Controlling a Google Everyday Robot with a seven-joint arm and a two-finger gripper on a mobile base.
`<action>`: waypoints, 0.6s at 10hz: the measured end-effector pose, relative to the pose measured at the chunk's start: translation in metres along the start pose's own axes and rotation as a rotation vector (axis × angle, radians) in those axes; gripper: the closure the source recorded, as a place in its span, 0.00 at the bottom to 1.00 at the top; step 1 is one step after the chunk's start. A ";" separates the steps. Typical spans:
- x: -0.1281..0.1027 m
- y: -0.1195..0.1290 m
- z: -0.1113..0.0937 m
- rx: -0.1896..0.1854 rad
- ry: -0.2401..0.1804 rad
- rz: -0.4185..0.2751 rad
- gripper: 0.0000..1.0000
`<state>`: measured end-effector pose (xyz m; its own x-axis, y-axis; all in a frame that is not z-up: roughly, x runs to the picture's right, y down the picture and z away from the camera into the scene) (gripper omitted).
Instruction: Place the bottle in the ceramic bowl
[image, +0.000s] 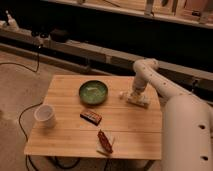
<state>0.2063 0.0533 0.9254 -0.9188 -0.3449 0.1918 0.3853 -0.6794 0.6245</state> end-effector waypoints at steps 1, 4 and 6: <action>0.015 0.004 -0.021 -0.008 0.037 -0.010 0.70; 0.062 0.026 -0.106 -0.085 0.178 -0.049 0.70; 0.107 0.032 -0.147 -0.125 0.231 -0.124 0.70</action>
<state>0.1333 -0.1003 0.8551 -0.9213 -0.3832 -0.0668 0.2921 -0.7949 0.5318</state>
